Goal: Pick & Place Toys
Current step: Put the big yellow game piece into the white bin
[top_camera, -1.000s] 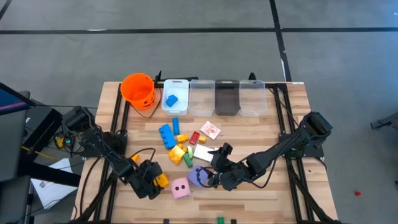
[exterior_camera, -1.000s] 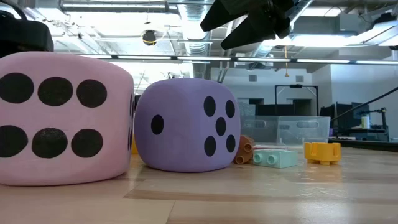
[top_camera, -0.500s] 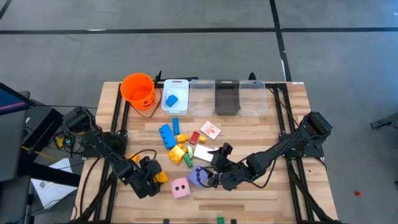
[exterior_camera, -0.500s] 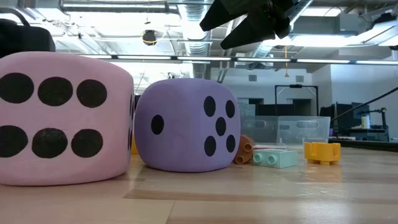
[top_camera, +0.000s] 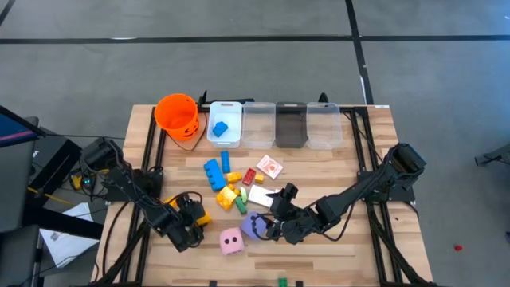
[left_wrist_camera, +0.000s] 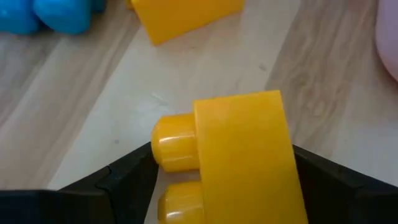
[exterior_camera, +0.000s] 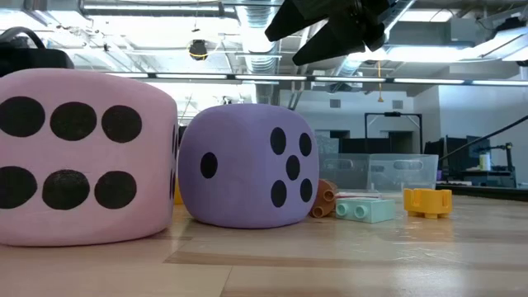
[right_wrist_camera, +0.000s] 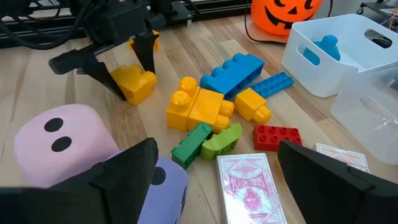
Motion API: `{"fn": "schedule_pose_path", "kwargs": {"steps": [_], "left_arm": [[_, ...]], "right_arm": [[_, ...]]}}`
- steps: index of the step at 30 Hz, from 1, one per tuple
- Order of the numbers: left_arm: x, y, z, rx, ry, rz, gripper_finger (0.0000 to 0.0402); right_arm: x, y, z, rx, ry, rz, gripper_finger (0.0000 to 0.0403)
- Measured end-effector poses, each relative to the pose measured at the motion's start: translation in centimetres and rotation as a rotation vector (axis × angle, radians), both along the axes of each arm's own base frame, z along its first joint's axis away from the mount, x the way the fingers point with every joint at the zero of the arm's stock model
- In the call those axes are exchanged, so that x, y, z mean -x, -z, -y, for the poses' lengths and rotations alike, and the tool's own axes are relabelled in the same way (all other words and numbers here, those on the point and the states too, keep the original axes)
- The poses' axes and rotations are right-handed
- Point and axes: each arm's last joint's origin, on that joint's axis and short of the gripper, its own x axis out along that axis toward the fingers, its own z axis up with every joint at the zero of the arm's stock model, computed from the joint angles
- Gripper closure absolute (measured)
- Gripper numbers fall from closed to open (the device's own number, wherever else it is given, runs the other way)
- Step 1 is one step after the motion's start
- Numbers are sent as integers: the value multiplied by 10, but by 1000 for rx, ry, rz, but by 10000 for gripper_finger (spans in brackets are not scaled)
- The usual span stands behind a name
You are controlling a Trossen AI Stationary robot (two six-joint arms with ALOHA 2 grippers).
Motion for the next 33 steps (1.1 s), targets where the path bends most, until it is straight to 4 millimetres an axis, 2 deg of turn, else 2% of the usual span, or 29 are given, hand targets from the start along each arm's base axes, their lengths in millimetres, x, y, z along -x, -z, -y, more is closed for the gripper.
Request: {"fn": "schedule_pose_path", "kwargs": {"steps": [7, 14, 25, 29, 33], "left_arm": [[0, 0, -2, -42, -2, 27, 134], [0, -8, -4, -41, -2, 68, 132], [2, -52, -8, 5, 48, 274, 135], [2, -68, -14, -127, 61, 398, 135], [-2, -83, -27, -320, -16, 528, 135]], "right_arm": [[0, 0, 0, 0, 0, 0, 72], [0, 0, 0, 0, 0, 0, 72], [0, 0, 0, -1, 0, 3, 72], [0, -1, 0, 1, -2, 5, 72], [-1, -1, 0, -1, -2, 11, 72]]}}
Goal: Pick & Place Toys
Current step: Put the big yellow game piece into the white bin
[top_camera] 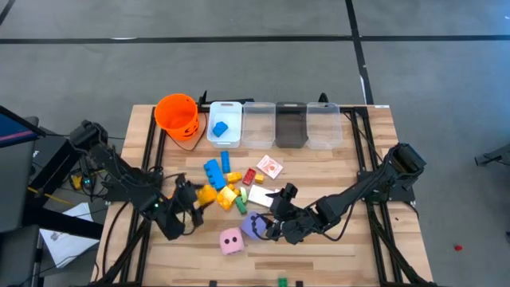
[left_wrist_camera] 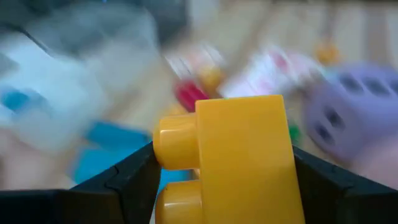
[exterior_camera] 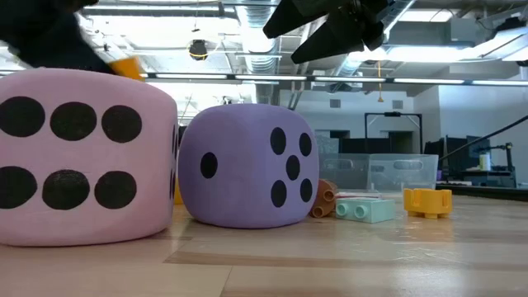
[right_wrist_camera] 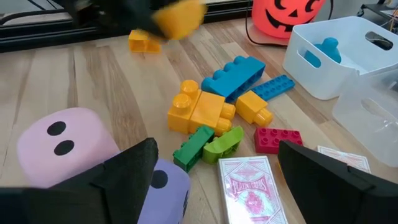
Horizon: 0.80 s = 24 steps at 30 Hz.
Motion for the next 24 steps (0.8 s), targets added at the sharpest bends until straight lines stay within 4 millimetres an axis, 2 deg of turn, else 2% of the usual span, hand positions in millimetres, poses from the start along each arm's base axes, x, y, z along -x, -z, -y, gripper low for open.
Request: {"fn": "schedule_pose_path", "kwargs": {"steps": [6, 13, 16, 19, 24], "left_arm": [[-17, -17, -30, -200, -222, 94, 135], [-47, -29, -95, -255, -432, -8, 134], [-58, -36, -129, -228, -441, -29, 133], [-64, -46, -166, -176, -393, 29, 128], [-59, -58, -218, -97, -311, 179, 131]], "right_arm": [[-2, -1, 2, 4, 1, 7, 72], [-3, -1, 5, 4, 12, 7, 72], [-4, -1, 6, 4, 15, 7, 72], [-4, -1, 6, 4, 15, 7, 72], [-4, -1, 6, 4, 15, 7, 72]]}}
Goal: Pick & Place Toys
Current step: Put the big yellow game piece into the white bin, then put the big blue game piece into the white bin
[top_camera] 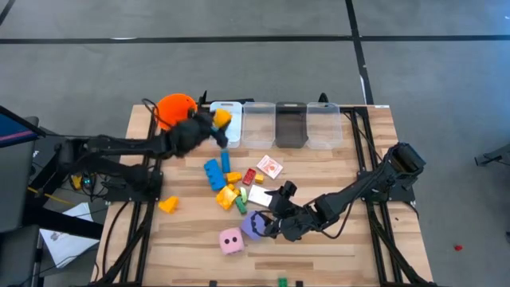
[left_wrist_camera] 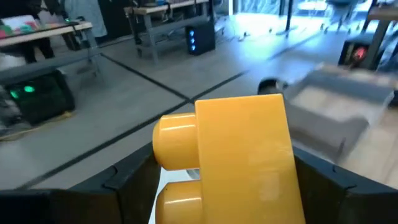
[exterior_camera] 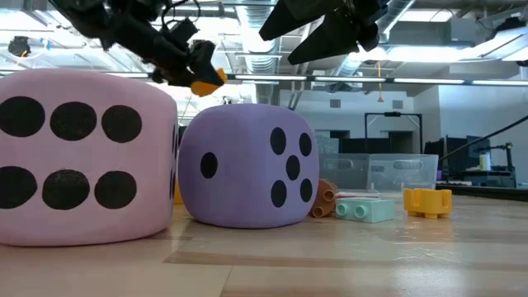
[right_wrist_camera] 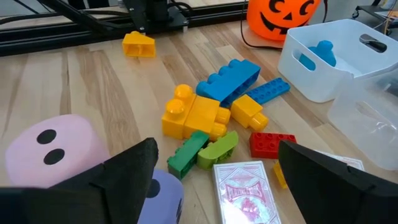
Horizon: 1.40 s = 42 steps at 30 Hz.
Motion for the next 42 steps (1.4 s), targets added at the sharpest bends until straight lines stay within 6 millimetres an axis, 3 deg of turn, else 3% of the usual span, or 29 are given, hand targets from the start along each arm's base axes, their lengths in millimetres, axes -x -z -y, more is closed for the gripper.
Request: {"fn": "schedule_pose_path", "kwargs": {"steps": [3, 7, 21, 25, 30, 33, 37, 42], "left_arm": [[8, 0, -19, 30, 2, 27, 125], [13, 2, -29, 57, -3, 25, 108], [11, 3, -26, 121, 15, 71, 78], [8, 8, -21, 237, 206, 84, 77], [-2, 6, 5, 429, 773, 123, 84], [-7, 6, 27, 481, 1004, 101, 90], [-12, 13, 57, 389, 1126, -33, 98], [-10, 30, 89, 144, 1106, -333, 101]], "right_arm": [[0, 0, -1, -2, -2, 0, 72], [2, 0, -3, -2, -9, 0, 72], [1, -1, -3, -7, -6, 10, 72], [1, -1, -4, -7, -10, 9, 72], [3, -1, -6, -6, -18, 8, 72], [3, 0, -8, -6, -22, 7, 72], [3, 0, -8, -6, -22, 7, 72], [3, 0, -8, -5, -22, 6, 72]]}}
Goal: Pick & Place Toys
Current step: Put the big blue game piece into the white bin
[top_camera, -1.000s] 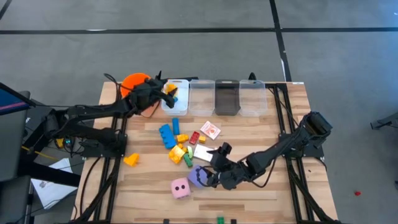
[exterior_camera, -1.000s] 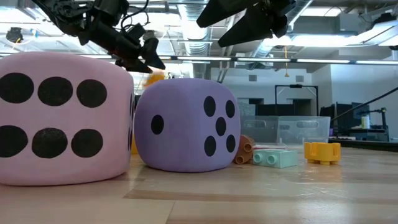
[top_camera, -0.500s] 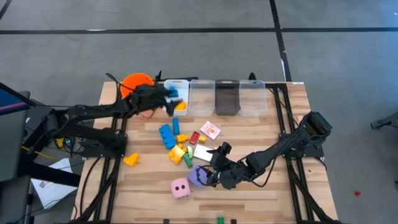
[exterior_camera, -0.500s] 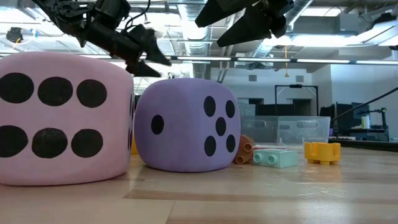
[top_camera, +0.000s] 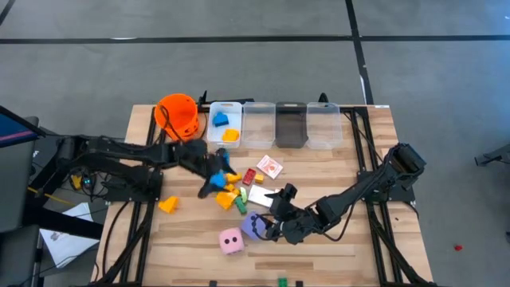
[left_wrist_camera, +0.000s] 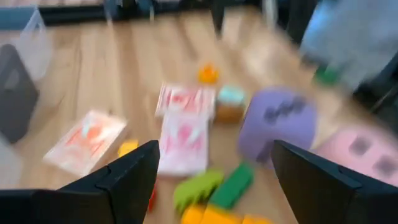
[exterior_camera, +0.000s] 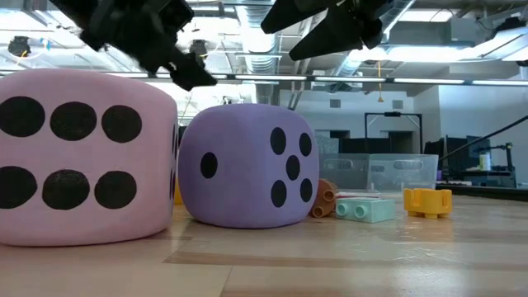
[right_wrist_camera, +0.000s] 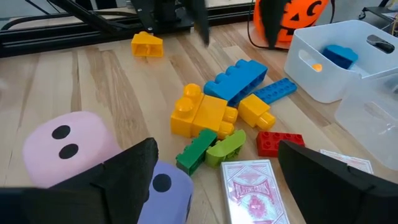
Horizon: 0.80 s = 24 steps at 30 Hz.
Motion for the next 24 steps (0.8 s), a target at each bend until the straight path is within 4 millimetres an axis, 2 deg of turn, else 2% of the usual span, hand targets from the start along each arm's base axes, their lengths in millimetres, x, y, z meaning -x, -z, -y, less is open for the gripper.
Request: {"fn": "schedule_pose_path", "kwargs": {"steps": [3, 6, 9, 16, 24], "left_arm": [[4, 7, 16, -174, -17, -69, 101], [8, 11, 30, -436, 43, -96, 101], [11, 13, 34, -648, 87, -127, 101], [21, 23, 25, -728, 76, -297, 101], [24, 29, 10, -704, 51, -388, 101]], "right_arm": [[0, 0, 0, 2, -1, -1, 72], [-1, 0, 1, 2, 3, -1, 72], [-2, 0, 4, 5, 9, -3, 72], [-4, 0, 8, 7, 17, -4, 72], [-4, 0, 8, 14, 12, -8, 72]]}}
